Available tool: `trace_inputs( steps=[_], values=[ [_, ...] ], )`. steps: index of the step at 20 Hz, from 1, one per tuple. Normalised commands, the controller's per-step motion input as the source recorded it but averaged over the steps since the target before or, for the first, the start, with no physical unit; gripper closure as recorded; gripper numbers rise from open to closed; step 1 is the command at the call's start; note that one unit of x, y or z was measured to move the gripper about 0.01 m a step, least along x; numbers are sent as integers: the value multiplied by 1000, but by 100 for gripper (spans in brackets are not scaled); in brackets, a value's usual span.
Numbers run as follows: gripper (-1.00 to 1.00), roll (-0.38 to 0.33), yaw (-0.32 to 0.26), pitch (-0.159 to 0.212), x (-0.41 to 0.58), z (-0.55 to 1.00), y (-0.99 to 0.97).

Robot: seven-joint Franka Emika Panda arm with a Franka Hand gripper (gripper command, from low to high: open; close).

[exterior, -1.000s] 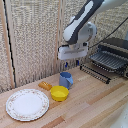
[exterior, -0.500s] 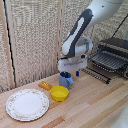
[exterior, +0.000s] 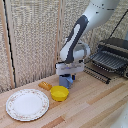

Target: Carefully approach the cobalt cup with your gripper. Make sure to hold the cobalt cup delicately with your gripper. Carefully elevate the cobalt cup, moving it off the surface. Position the cobalt cup to hover above the alabaster dining ware. Gently lower the cobalt cup onto the alabaster dining ware. Gradually release your hold on the cobalt cup.

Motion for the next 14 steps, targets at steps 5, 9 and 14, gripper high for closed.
trace_inputs(
  steps=[5, 9, 14],
  values=[
    [100, 0, 8, -100, -4, 1, 0],
    [100, 6, 0, -1, -31, 117, 0],
    [100, 58, 0, 98, 62, 657, -54]
  ],
)
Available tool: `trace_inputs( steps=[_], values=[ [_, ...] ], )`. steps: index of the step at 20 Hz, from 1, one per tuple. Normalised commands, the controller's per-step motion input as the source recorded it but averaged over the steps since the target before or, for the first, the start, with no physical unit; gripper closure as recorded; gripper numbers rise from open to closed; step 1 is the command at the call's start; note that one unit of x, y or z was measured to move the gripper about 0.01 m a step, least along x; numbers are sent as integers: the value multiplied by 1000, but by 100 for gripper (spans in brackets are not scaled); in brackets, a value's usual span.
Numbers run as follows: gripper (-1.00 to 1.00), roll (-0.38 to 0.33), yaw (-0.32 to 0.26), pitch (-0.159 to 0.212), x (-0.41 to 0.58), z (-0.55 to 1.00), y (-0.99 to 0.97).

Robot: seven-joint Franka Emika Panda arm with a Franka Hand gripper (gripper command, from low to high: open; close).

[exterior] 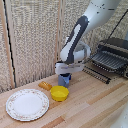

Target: Carefully approach the cobalt cup with your gripper. Make sure to hold the cobalt cup delicately with your gripper. Carefully elevate the cobalt cup, moving it off the surface. Position the cobalt cup to hover above the alabaster dining ware. Gently lower the cobalt cup onto the alabaster dining ware. Gradually release your hold on the cobalt cup.

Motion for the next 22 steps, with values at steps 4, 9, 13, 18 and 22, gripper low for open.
trace_inputs(
  steps=[4, 9, 13, 18, 22],
  values=[
    [100, 66, 0, 59, 259, 944, -116],
    [100, 62, 0, 29, 245, 945, 215],
    [100, 75, 7, 5, 0, 749, 754],
    [100, 27, 3, -2, -2, 563, 847],
    [100, 2, 0, 0, 0, 296, 933]
  ],
)
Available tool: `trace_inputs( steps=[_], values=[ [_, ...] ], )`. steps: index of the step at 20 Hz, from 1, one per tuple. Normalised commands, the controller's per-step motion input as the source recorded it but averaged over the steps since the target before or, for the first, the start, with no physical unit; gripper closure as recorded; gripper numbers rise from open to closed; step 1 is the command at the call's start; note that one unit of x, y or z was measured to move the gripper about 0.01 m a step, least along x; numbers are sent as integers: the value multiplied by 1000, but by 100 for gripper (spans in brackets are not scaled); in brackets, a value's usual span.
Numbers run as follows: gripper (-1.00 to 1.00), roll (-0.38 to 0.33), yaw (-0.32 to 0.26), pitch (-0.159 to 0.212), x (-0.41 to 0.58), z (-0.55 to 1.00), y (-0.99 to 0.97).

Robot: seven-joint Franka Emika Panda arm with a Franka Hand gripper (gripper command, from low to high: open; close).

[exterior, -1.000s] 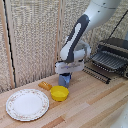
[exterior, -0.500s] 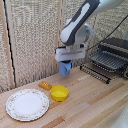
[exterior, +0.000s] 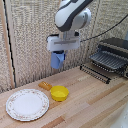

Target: Carefully approach the cobalt cup with your gripper. Make sure to hold the cobalt cup delicately with your gripper. Carefully elevate the cobalt cup, moving it off the surface. Position the cobalt cup to hover above the alabaster dining ware. Gently lower the cobalt cup onto the alabaster dining ware. Gradually release your hold on the cobalt cup.

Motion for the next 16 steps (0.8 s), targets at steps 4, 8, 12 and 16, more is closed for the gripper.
trace_inputs(
  steps=[4, 8, 12, 16],
  values=[
    [100, 0, 3, 0, 3, 0, 955],
    [100, -28, 0, 0, 89, -285, 978],
    [100, -48, 16, 0, 95, -351, 908],
    [100, -76, 48, 0, 206, -359, 596]
  ],
)
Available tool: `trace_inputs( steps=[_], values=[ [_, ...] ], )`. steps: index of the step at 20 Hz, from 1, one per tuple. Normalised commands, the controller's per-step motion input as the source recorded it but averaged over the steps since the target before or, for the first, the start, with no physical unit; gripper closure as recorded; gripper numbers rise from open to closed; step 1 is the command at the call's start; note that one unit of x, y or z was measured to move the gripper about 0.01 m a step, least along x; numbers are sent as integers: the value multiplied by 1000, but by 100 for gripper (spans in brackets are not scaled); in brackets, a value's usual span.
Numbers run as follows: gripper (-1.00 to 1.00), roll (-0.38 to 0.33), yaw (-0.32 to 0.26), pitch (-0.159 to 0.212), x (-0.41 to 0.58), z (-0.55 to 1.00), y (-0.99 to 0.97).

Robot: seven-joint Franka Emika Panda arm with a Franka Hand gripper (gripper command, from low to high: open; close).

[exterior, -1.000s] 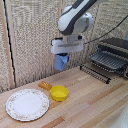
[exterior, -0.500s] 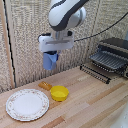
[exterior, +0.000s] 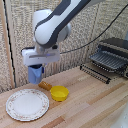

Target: Carefully approach the cobalt cup with your gripper. Make sure to hold the cobalt cup delicately with your gripper. Carefully elevate the cobalt cup, moving it off the surface. Position the cobalt cup to hover above the alabaster dining ware. Gently lower the cobalt cup onto the alabaster dining ware. Gradually release your hold on the cobalt cup.

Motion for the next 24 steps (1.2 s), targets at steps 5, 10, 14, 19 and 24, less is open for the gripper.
trace_inputs(
  steps=[5, 10, 14, 19, 24],
  values=[
    [100, -66, 52, -2, 281, -358, 287],
    [100, -32, 55, 0, 254, -384, 219],
    [100, -13, 25, 0, 277, -296, 178],
    [-100, 0, 1, 4, 161, 17, 68],
    [-100, 3, 2, 39, 152, 359, 17]
  ],
)
